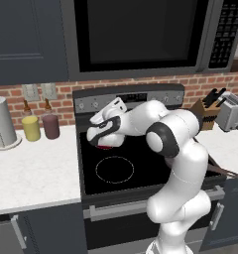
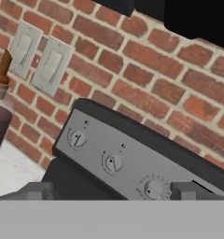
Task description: Turn off the rear left burner of the stove.
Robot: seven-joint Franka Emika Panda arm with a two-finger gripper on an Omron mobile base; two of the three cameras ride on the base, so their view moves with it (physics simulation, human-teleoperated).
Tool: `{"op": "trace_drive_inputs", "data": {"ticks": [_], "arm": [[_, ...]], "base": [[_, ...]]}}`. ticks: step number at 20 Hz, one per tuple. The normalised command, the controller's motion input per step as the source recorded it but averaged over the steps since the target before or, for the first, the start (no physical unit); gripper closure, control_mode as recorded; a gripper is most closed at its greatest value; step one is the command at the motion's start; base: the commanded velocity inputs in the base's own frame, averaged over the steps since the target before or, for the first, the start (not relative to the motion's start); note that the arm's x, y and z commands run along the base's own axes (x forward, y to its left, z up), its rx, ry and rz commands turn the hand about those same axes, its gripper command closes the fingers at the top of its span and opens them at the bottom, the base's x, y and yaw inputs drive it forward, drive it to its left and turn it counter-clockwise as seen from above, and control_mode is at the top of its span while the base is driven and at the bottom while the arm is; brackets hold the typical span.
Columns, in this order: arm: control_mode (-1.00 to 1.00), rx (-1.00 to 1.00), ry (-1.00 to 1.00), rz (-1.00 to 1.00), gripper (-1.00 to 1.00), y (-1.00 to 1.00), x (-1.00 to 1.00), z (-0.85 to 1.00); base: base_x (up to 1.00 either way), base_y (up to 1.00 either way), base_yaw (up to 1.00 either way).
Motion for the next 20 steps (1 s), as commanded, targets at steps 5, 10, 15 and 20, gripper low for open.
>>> {"op": "trace_drive_inputs", "data": {"ticks": [5,10,15,20], "arm": [[-1.0,0.0,0.0,0.0,-1.0,0.0,0.1,-0.1],[-1.0,-0.01,-0.01,0.0,-1.0,0.0,0.0,-0.26],[-1.0,-0.02,-0.01,0.0,-1.0,0.0,0.09,-0.17],[-1.0,-0.01,-0.03,0.0,-1.0,0.0,0.2,-0.12]], "base": [[0.0,0.0,0.0],[0.0,0.0,0.0],[0.0,0.0,0.0],[0.0,0.0,0.0]]}}
